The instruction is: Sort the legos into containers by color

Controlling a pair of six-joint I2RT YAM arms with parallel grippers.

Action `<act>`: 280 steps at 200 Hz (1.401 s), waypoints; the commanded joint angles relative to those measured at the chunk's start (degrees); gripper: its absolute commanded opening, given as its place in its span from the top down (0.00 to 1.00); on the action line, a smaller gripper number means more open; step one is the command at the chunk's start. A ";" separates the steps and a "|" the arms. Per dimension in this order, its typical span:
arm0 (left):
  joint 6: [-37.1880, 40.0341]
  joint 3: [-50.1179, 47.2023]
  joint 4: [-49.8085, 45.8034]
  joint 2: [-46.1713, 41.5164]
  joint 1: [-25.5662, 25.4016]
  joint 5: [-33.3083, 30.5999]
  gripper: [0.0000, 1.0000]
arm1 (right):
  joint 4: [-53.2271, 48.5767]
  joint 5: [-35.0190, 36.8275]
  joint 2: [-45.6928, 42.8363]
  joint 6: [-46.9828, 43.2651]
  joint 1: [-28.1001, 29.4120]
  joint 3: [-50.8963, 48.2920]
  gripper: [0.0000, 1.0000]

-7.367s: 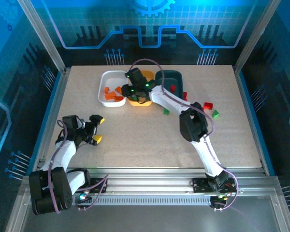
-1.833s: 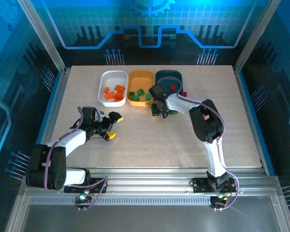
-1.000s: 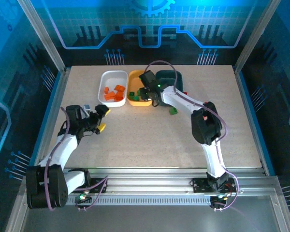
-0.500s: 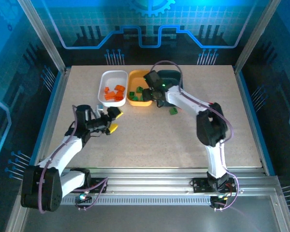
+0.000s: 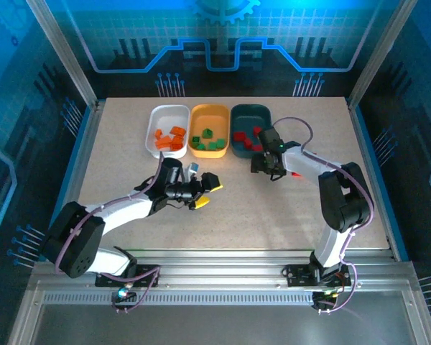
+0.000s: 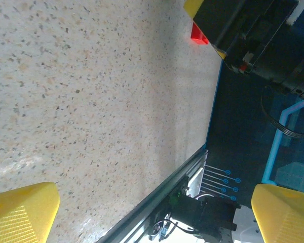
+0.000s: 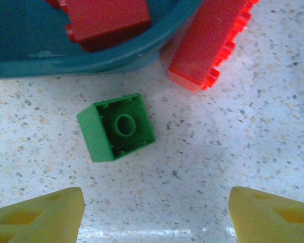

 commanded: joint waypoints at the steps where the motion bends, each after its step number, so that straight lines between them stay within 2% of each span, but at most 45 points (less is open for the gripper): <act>1: -1.04 1.82 2.78 0.92 -0.53 -0.97 0.01 | 5.30 -4.60 2.59 -1.60 -0.68 0.65 0.23; 56: -0.62 1.82 0.77 0.30 -0.61 -1.82 0.01 | 7.34 -6.49 8.06 -1.57 -1.78 3.31 0.25; 134: 0.29 3.39 -1.25 1.16 -0.57 -2.22 0.01 | 8.96 -5.98 11.52 -0.73 -1.43 4.64 0.42; 178: 0.68 3.67 -1.48 1.49 -0.60 -2.06 0.01 | 9.25 -2.54 9.14 -0.97 -0.03 2.83 0.51; 228: 1.57 3.95 -2.22 1.18 -0.28 -1.88 0.01 | 8.89 1.15 1.98 -1.08 2.38 -1.94 0.53; 250: 2.38 3.85 -3.55 -0.14 1.60 -1.87 0.01 | 7.60 2.44 -2.44 -1.43 4.43 -3.34 0.53; 280: 2.11 2.00 -6.15 -3.78 10.32 -0.91 0.01 | 6.16 2.25 -4.13 -1.26 7.70 0.11 0.53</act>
